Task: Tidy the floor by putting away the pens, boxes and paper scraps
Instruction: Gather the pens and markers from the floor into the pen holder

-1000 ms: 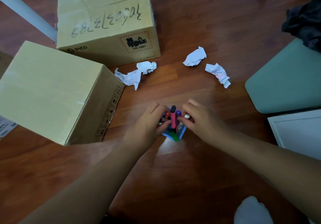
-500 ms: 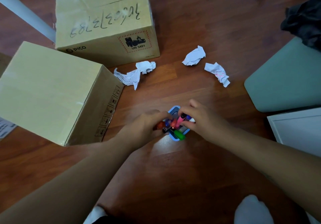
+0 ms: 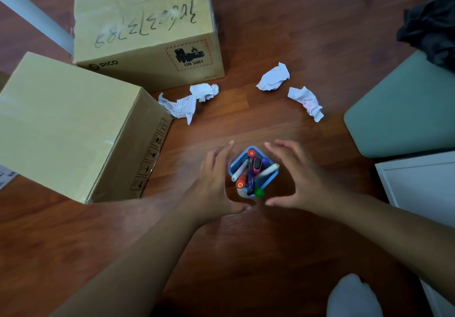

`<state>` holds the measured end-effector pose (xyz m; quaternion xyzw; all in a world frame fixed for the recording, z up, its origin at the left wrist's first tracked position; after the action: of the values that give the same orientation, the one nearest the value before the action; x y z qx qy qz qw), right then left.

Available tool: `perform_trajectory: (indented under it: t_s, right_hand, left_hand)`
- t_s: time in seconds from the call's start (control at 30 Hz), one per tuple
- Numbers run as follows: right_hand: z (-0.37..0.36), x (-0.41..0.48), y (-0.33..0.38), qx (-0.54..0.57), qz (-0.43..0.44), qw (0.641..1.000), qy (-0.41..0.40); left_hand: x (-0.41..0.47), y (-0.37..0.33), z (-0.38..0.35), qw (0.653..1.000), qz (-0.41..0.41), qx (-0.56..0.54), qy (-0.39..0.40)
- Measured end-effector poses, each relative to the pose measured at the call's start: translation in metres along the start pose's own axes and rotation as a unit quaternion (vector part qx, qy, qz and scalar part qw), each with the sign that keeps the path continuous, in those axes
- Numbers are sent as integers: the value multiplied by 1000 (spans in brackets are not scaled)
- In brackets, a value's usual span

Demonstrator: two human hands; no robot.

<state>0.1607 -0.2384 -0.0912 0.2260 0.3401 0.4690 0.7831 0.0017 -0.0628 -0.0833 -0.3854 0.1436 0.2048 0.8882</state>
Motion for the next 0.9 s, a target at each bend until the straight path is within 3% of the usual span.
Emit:
perform_trajectory:
  t_s: [0.13, 0.37, 0.47, 0.57, 0.73, 0.9]
  right_hand:
    - [-2, 19, -11, -47, -1, 997, 61]
    - [-3, 36, -15, 47, 50, 997, 18]
    - [-13, 25, -16, 97, 26, 995, -9]
    - [-21, 26, -19, 163, -34, 986, 17]
    - [-25, 43, -23, 241, -56, 968, 44]
    - [0, 48, -10, 213, -54, 975, 25]
  left_hand:
    - [13, -2, -4, 995, -35, -94, -4]
    - [16, -4, -16, 982, -47, -171, -72]
    - [8, 0, -19, 973, 1, -229, -40]
    - [6, -1, -27, 970, 21, -241, 14]
    - [25, 4, -34, 960, 23, -273, -58]
    - [33, -9, -7, 954, 12, -294, -47]
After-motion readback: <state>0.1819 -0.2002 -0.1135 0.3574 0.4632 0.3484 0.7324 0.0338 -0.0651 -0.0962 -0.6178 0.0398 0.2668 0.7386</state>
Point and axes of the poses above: each hand's wrist, its own x-axis towards the middle knuckle, its own z-axis out of the back of the hand, y = z × x, the point moved 1 cm from there along x, towards the middle knuckle, and after that the axes turned 2 degrees about y, right-handed, at the moved point
